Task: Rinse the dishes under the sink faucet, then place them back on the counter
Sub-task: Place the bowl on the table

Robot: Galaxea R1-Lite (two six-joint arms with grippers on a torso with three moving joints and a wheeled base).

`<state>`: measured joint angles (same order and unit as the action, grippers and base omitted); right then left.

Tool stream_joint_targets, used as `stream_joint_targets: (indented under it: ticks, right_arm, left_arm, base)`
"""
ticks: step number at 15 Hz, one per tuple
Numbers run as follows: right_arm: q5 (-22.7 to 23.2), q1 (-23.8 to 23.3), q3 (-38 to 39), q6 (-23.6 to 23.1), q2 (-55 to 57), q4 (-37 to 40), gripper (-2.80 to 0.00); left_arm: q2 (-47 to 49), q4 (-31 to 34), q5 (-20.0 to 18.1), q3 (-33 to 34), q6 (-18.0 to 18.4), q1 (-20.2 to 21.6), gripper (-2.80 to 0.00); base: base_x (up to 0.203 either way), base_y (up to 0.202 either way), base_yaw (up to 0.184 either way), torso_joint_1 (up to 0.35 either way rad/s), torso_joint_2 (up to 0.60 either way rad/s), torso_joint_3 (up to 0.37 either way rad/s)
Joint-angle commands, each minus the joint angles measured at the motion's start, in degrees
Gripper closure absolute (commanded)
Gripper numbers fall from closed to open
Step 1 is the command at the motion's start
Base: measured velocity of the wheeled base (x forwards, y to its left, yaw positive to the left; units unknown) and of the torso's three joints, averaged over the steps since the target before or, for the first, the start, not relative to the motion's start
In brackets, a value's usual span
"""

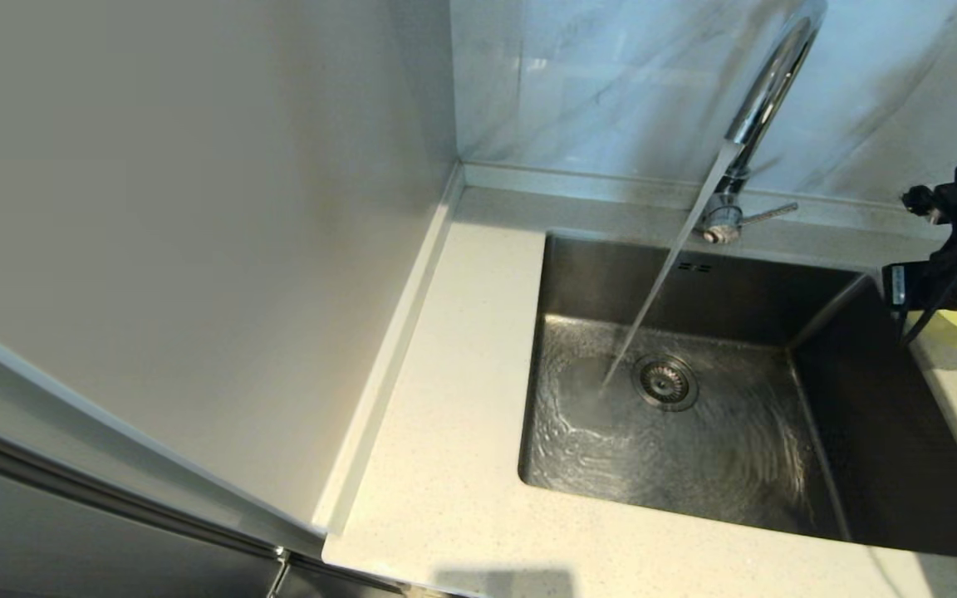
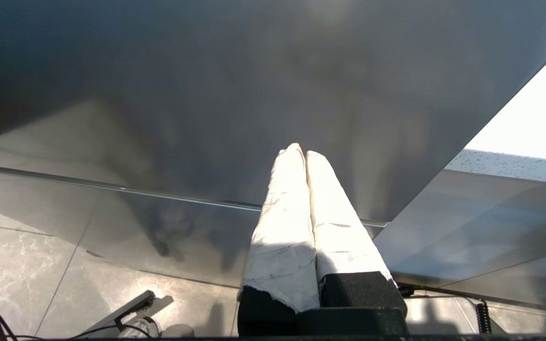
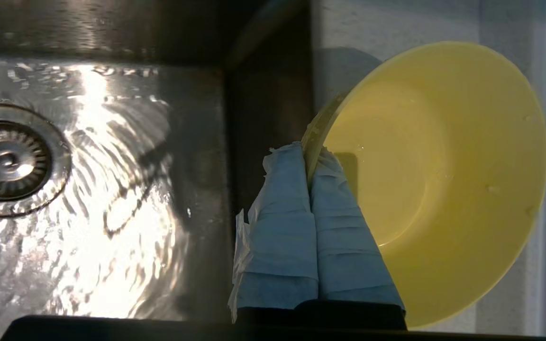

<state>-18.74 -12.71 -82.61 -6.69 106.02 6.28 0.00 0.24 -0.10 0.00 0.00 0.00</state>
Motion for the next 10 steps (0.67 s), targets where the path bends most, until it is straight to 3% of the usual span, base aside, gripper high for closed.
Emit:
stream_joint_targets:
  ticks: [1, 10]
  right_arm:
    - [-0.34, -1.53, -1.24, -0.08, 2.49, 0.05, 0.0]
    - [-0.47, -6.27, -6.65, 1.77, 8.06, 0.01, 0.0]
  left_arm:
    - [0.0, 0.02, 0.01, 0.0, 0.0, 0.0, 0.0]
    - [0.0, 0.02, 0.01, 0.0, 0.0, 0.0, 0.0]
  base:
    - [0.0, 0.0, 0.0, 0.0, 0.0, 0.0]
    - [0.0, 0.0, 0.0, 0.0, 0.0, 0.0]
